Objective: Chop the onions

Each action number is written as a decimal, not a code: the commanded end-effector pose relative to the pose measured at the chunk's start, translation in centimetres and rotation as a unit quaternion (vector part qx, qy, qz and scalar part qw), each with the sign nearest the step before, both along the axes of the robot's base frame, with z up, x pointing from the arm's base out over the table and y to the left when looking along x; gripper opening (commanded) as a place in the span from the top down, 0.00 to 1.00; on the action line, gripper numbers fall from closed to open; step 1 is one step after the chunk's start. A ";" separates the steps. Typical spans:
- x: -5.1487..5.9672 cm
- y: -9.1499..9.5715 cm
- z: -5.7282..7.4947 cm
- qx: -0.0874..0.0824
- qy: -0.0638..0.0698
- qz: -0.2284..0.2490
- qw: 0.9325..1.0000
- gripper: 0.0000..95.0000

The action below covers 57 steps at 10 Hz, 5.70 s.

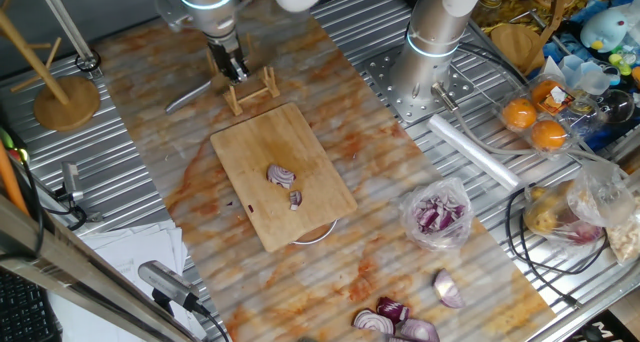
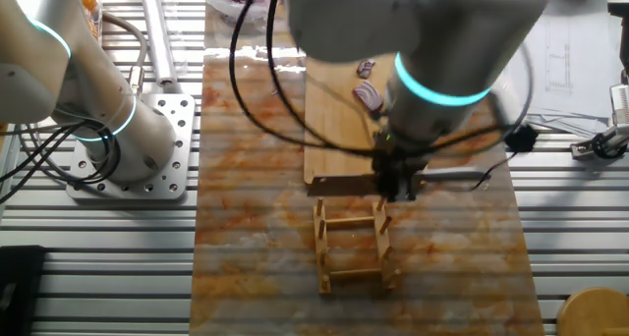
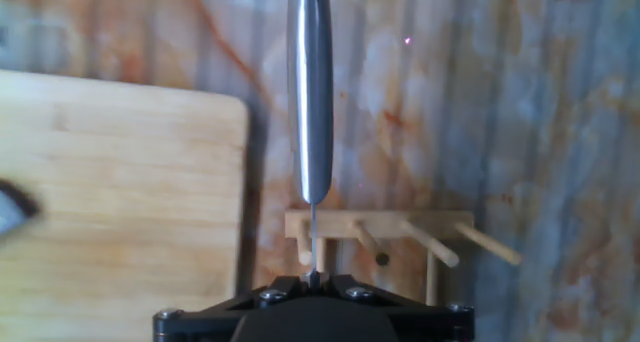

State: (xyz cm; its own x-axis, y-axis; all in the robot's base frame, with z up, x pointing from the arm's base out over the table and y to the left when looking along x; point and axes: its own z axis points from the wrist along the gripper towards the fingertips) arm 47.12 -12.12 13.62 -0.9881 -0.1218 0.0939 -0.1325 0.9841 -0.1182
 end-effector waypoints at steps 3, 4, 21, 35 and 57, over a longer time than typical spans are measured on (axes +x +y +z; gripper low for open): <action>1.2 3.4 3.2 0.004 0.002 0.005 1.000 1.00; 1.9 5.3 3.8 0.026 -0.007 -0.005 1.000 1.00; 6.6 18.2 -0.5 0.074 -0.050 0.077 0.993 1.00; -0.5 25.2 -4.6 0.081 -0.037 0.168 0.982 1.00; -1.7 24.1 -7.9 0.063 -0.046 0.211 0.974 1.00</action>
State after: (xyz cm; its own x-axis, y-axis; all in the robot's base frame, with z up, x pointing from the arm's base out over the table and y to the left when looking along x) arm 45.34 11.89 5.69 -0.8505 -0.5249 -0.0333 -0.5241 0.8512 -0.0282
